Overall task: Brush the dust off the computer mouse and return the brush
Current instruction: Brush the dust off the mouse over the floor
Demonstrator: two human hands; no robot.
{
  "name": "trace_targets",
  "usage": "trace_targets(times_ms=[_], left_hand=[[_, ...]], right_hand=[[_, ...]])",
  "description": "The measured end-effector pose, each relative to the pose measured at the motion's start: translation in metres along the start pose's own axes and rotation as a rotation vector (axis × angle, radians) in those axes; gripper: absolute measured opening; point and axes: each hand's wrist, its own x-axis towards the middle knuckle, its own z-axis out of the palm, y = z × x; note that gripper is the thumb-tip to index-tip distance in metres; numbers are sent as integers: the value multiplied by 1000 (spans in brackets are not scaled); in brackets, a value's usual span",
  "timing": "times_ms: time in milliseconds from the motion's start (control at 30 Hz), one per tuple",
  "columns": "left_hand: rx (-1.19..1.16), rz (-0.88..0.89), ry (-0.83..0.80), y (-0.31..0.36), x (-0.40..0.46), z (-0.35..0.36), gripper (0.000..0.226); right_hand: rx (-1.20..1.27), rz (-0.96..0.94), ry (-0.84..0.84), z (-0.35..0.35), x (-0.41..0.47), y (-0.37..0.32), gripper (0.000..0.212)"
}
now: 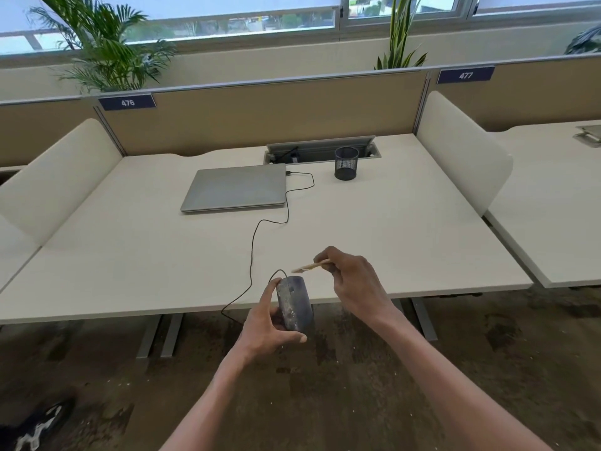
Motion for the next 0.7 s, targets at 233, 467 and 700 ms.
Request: trace_targets(times_ms=[233,467,700], left_hand=[[18,-24,-16,-6,3,2,131],[-32,-32,4,-10,11,3,131],[-66,-45,28,-13,10,1,130]], right_hand=[[-58,-7,-137,-3,-2,4,19],[-67,8,-111,-5,0,2,23],[-73,-19,-194,-3,-22,-8,32]])
